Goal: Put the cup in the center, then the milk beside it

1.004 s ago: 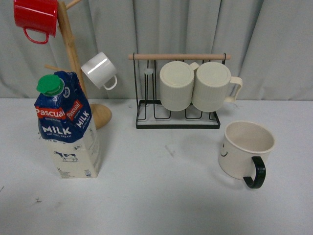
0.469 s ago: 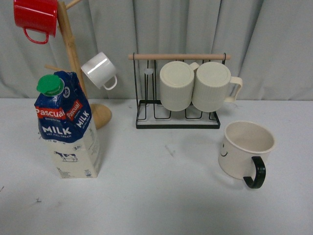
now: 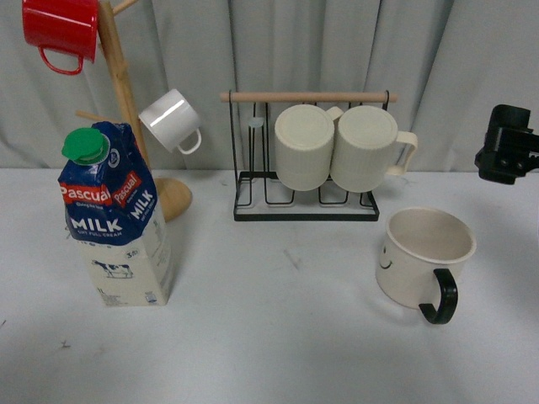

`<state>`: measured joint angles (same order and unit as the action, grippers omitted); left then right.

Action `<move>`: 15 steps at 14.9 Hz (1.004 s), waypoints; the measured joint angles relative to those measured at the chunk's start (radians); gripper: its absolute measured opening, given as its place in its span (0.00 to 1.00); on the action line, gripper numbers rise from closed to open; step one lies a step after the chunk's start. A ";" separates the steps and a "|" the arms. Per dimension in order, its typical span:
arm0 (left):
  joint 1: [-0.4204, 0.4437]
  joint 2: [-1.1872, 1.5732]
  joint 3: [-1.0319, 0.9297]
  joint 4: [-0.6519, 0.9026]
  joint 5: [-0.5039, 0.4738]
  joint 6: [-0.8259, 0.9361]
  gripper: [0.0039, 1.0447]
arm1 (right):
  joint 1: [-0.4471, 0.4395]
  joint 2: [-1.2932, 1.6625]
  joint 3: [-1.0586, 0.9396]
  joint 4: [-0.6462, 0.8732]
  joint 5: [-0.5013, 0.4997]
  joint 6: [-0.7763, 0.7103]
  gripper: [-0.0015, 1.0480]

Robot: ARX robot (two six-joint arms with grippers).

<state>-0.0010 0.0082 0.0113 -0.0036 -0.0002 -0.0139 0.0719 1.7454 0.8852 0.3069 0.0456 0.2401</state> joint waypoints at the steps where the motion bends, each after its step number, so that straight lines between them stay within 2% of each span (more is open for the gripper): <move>1: 0.000 0.000 0.000 0.000 0.000 0.000 0.94 | 0.001 0.031 0.045 -0.046 -0.014 0.015 0.94; 7: 0.000 0.000 0.000 0.000 0.000 0.000 0.94 | 0.047 0.206 0.154 -0.191 -0.039 0.091 0.94; 11: 0.000 0.000 0.000 0.000 0.000 0.000 0.94 | 0.059 0.246 0.182 -0.216 -0.041 0.102 0.93; 15: 0.000 0.000 0.000 0.000 0.000 0.000 0.94 | 0.059 0.249 0.182 -0.216 -0.041 0.104 0.51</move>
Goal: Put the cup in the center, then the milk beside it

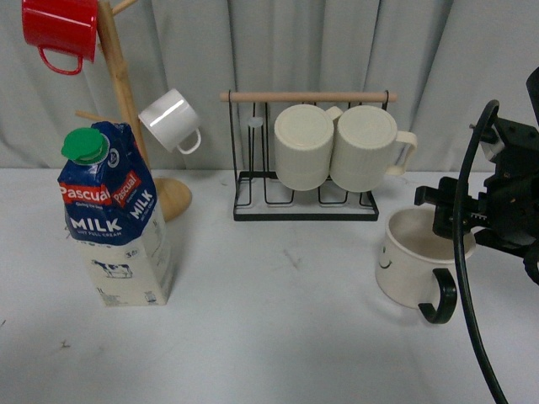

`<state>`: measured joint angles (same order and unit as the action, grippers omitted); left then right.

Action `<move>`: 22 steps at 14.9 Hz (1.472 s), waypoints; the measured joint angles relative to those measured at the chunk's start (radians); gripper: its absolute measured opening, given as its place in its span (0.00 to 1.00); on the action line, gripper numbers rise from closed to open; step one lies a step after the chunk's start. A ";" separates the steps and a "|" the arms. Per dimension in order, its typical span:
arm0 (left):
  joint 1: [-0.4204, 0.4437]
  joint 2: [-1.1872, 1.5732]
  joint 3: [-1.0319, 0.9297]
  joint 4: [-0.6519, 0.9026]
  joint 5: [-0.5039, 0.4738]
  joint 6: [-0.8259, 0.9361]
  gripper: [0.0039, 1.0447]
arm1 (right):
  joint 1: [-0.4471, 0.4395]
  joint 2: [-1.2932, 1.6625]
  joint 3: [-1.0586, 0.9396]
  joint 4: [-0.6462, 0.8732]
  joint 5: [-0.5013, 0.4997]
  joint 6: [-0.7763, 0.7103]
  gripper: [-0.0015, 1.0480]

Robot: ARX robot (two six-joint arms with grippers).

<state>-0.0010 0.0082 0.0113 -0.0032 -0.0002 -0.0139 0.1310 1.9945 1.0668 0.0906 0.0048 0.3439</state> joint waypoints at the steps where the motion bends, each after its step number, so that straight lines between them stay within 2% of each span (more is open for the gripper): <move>1: 0.000 0.000 0.000 0.000 0.000 0.000 0.94 | 0.000 0.000 0.000 -0.001 0.000 0.000 0.39; 4: 0.000 0.000 0.000 0.000 0.000 0.000 0.94 | -0.001 0.000 0.000 -0.016 -0.005 -0.004 0.08; 5: 0.000 0.000 0.000 0.000 0.000 0.000 0.94 | -0.001 -0.003 0.000 -0.019 -0.014 -0.002 0.03; 8: 0.000 0.000 0.000 0.000 0.000 0.000 0.94 | 0.008 -0.039 0.000 -0.053 -0.039 0.005 0.03; 14: 0.000 0.000 0.000 0.000 0.000 0.000 0.94 | 0.179 0.003 0.158 -0.148 -0.039 -0.010 0.03; 17: 0.000 0.000 0.000 0.000 0.000 0.000 0.94 | 0.191 0.058 0.227 -0.203 -0.001 -0.069 0.03; 22: 0.000 0.000 0.000 0.000 0.000 0.000 0.94 | 0.206 0.085 0.256 -0.253 -0.021 -0.135 0.03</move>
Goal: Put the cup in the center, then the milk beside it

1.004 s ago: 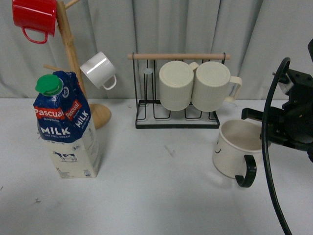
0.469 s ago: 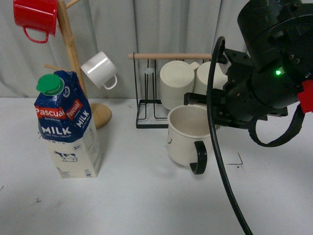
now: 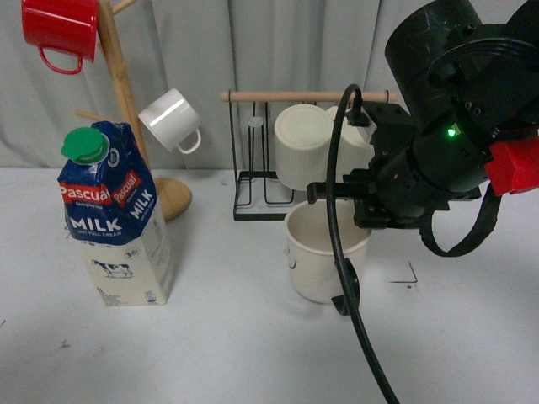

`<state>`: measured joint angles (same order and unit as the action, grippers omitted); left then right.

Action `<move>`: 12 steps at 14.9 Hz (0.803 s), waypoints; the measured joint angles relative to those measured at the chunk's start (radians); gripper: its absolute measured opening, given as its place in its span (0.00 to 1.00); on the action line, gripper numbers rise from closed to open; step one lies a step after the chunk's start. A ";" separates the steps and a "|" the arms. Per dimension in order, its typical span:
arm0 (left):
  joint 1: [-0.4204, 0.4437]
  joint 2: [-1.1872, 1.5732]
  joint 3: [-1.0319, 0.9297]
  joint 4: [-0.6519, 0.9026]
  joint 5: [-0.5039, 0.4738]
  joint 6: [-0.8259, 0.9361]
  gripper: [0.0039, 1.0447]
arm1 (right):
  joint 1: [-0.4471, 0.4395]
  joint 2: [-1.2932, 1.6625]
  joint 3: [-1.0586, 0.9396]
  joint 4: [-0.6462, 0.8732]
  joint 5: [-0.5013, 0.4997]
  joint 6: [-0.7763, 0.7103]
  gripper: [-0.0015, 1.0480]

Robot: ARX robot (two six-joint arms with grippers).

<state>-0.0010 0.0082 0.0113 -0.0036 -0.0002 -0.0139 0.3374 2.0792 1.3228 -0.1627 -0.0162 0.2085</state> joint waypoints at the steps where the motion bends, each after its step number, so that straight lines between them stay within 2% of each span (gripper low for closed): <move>1: 0.000 0.000 0.000 0.000 0.000 0.000 0.94 | 0.003 0.002 -0.008 0.008 0.001 -0.010 0.03; 3: 0.000 0.000 0.000 0.000 0.000 0.000 0.94 | 0.002 0.002 -0.026 0.015 0.000 -0.028 0.03; 4: 0.000 0.000 0.000 0.000 0.000 0.000 0.94 | -0.005 0.002 -0.026 0.016 -0.006 -0.050 0.30; 7: 0.000 0.000 0.000 0.000 0.000 0.000 0.94 | -0.019 -0.023 -0.036 0.036 -0.029 -0.048 0.61; 9: 0.000 0.000 0.000 0.000 0.000 0.000 0.94 | -0.032 -0.124 -0.089 0.118 -0.060 -0.043 0.82; 11: 0.000 0.000 0.000 0.000 0.000 0.000 0.94 | -0.048 -0.254 -0.167 0.248 -0.104 -0.002 0.96; 12: 0.000 0.000 0.000 0.000 0.000 0.000 0.94 | -0.058 -0.325 -0.212 0.306 -0.124 0.014 0.93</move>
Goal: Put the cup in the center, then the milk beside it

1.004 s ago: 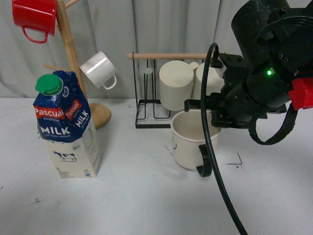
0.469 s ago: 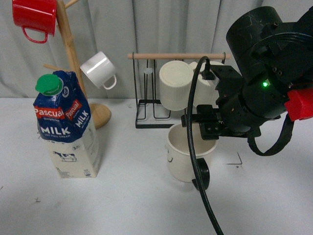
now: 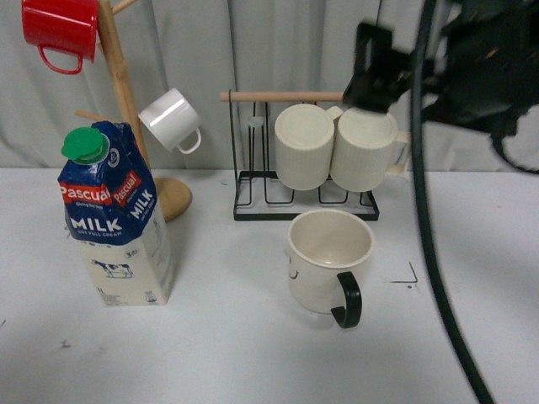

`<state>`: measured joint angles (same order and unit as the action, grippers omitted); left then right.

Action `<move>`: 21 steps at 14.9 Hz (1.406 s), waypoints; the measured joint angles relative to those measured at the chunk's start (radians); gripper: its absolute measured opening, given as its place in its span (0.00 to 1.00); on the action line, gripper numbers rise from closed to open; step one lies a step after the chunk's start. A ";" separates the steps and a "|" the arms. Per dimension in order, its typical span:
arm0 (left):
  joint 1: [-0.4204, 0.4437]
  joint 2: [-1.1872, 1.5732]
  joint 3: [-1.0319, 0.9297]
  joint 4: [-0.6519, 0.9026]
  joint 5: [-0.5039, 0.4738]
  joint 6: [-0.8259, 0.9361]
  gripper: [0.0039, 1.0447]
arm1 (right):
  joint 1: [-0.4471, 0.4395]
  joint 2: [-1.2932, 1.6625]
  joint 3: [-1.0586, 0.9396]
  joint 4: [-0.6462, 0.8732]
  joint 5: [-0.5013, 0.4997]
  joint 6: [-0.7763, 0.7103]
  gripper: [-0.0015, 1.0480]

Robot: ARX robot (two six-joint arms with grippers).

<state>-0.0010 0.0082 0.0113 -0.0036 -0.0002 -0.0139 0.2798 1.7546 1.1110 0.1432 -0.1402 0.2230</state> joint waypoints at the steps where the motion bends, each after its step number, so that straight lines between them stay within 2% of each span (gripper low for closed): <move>1: 0.000 0.000 0.000 0.000 0.000 0.000 0.94 | -0.013 -0.076 -0.046 0.048 -0.017 0.019 0.93; 2: 0.000 0.000 0.000 0.000 0.000 0.000 0.94 | -0.005 -0.124 -0.106 0.187 0.023 0.010 0.90; 3: 0.000 0.000 0.000 0.000 0.001 0.000 0.94 | -0.006 -0.194 -0.192 0.333 0.168 -0.041 0.82; 5: 0.000 0.000 0.000 0.000 0.000 0.000 0.94 | -0.026 -0.332 -0.360 0.506 0.318 -0.126 0.69; 7: 0.000 0.000 0.000 0.000 0.000 0.000 0.94 | -0.079 -0.447 -0.511 0.618 0.350 -0.179 0.51; 8: 0.000 0.000 0.000 0.000 0.000 0.000 0.94 | -0.101 -0.499 -0.628 0.641 0.327 -0.200 0.33; 9: 0.000 0.000 0.000 0.000 0.000 0.000 0.94 | -0.149 -0.621 -0.789 0.668 0.273 -0.219 0.02; 13: 0.000 0.000 0.000 0.000 0.000 0.000 0.94 | -0.204 -0.816 -0.951 0.631 0.217 -0.220 0.02; 15: 0.000 0.000 0.000 0.000 0.000 0.000 0.94 | -0.280 -0.892 -0.990 0.590 0.152 -0.220 0.02; 19: 0.000 0.000 0.000 0.000 0.000 0.000 0.94 | -0.280 -1.060 -1.051 0.486 0.142 -0.220 0.02; 21: 0.000 0.000 0.000 0.000 0.000 0.000 0.94 | -0.280 -1.089 -1.093 0.508 0.142 -0.220 0.02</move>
<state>-0.0010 0.0082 0.0113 -0.0036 0.0002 -0.0139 -0.0002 0.6659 0.0181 0.6514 0.0021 0.0029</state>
